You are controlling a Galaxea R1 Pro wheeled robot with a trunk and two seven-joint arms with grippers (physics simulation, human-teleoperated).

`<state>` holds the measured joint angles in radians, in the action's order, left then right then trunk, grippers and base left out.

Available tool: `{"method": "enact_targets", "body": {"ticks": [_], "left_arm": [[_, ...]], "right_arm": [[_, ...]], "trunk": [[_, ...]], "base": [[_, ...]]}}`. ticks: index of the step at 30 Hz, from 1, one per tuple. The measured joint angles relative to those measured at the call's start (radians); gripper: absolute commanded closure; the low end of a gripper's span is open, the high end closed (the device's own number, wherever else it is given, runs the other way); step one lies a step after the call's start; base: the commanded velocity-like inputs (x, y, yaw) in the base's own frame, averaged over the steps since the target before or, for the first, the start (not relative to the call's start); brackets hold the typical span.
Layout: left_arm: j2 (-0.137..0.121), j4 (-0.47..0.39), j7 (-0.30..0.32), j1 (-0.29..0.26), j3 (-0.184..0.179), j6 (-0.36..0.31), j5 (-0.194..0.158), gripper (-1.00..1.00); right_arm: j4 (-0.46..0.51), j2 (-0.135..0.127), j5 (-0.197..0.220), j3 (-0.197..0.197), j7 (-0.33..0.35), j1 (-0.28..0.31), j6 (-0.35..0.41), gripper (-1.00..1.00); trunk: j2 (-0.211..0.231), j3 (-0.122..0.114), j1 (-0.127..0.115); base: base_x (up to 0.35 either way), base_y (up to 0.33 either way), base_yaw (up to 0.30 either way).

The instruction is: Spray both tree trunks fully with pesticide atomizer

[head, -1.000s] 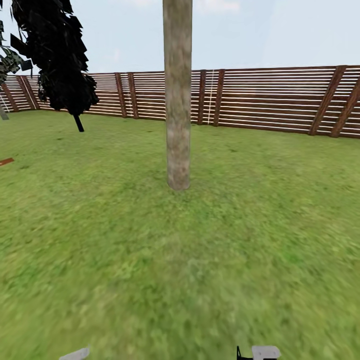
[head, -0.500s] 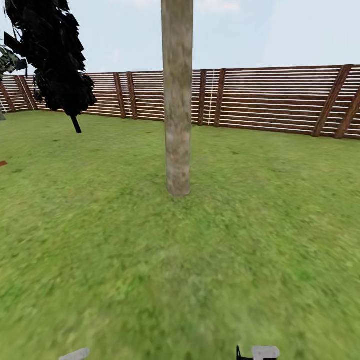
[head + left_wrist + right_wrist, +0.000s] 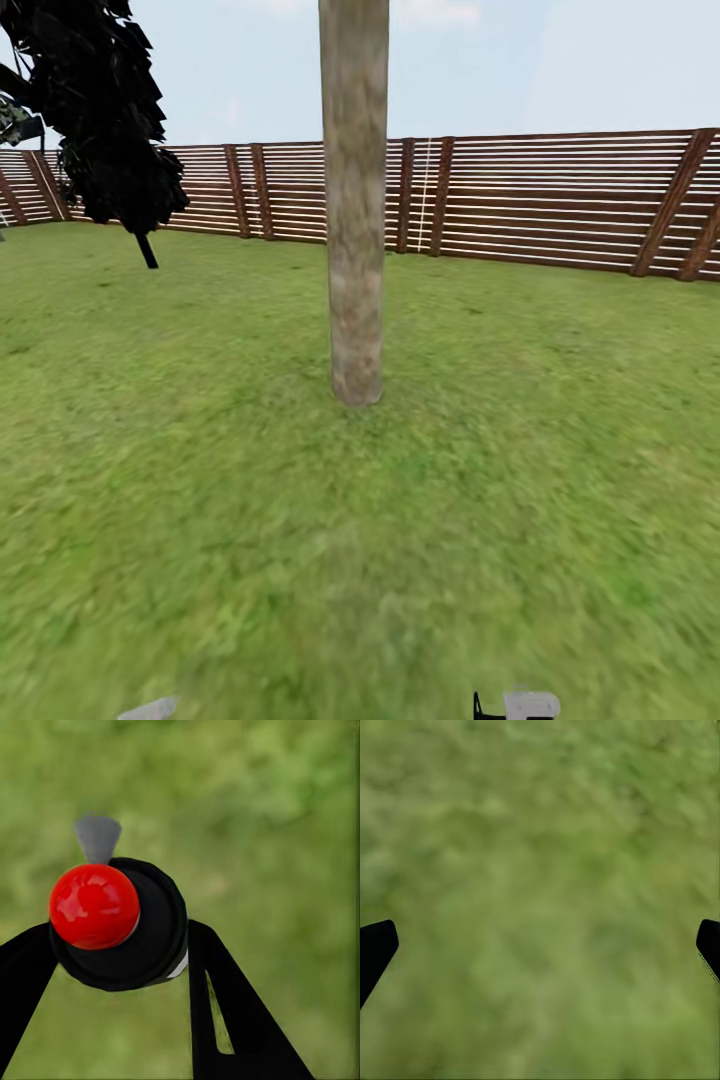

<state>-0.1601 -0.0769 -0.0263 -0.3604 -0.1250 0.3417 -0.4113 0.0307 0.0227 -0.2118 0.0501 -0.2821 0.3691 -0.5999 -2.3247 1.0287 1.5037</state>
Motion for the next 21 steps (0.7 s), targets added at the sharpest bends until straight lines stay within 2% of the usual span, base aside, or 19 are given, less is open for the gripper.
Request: {"method": "enact_targets", "body": {"ticks": [6,11,21], "left_arm": [[-0.004,0.0,0.0,0.0,0.002,0.0,-0.001,1.0],[-0.019,-0.001,0.0,0.001,0.004,0.0,-0.003,1.0],[-0.014,-0.005,0.01,0.005,0.001,0.002,-0.003,1.0]], "right_arm": [[0.0,0.001,0.003,0.0,-0.002,0.0,-0.001,-1.0],[0.001,0.002,0.002,0.0,-0.002,0.0,-0.004,-1.0],[-0.001,-0.001,-0.001,0.0,-0.002,0.0,-0.004,-1.0]], "trunk": [[0.0,0.0,0.0],[0.0,0.0,0.0],[0.0,0.0,0.0]], "base": [[0.339,0.0,0.0],[0.339,0.0,0.0],[0.339,0.0,0.0]]}}
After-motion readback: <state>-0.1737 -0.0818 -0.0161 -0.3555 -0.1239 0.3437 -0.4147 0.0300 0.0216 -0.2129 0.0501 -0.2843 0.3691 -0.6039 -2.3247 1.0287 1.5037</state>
